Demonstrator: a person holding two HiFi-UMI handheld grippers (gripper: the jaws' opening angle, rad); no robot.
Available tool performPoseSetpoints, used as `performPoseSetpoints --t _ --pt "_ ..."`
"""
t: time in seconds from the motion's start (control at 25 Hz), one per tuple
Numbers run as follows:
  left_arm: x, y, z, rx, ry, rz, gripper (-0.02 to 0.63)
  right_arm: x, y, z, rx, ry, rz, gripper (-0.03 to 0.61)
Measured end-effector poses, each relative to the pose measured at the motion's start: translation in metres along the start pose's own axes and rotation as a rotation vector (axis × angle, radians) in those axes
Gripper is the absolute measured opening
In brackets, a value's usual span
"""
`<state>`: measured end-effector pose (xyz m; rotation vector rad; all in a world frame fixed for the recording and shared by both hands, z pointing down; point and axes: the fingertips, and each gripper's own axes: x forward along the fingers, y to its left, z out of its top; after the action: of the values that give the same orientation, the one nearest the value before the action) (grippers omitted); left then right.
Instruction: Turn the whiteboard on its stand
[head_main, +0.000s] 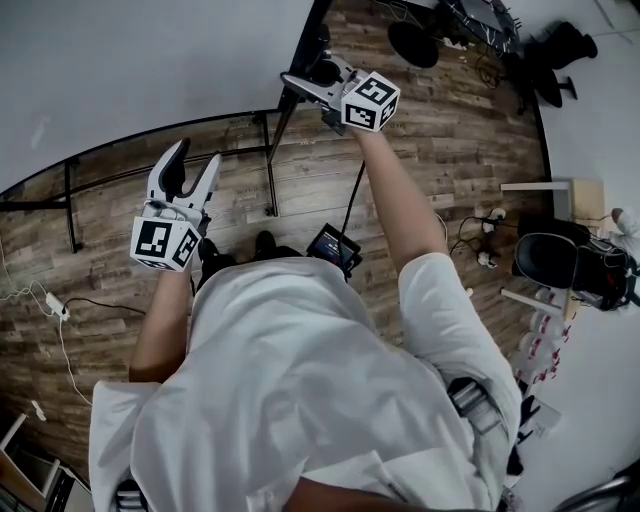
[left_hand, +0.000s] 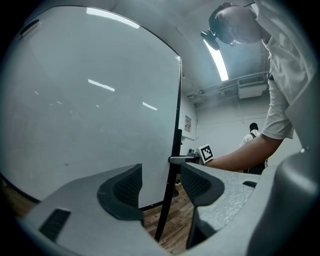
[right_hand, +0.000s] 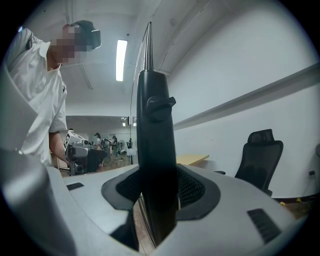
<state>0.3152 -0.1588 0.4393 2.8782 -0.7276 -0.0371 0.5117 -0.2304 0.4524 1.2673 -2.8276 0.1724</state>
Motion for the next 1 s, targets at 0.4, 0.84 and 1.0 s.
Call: performPoseSetpoints --t 0.4,0.84,1.0 --pt "0.001 -0.004 -0.004 0.012 0.008 -0.02 0.244 -0.016 -0.006 -0.003 -0.004 -0.004 -0.016 0.187" --pt "-0.01 0.015 -0.01 0.007 0.013 -0.008 0.244 -0.018 -0.013 -0.008 0.009 -0.006 -0.046 0.194" --pt "-0.005 0.002 -0.011 0.008 0.017 -0.012 0.244 -0.037 -0.02 -0.006 0.013 -0.012 -0.061 0.197"
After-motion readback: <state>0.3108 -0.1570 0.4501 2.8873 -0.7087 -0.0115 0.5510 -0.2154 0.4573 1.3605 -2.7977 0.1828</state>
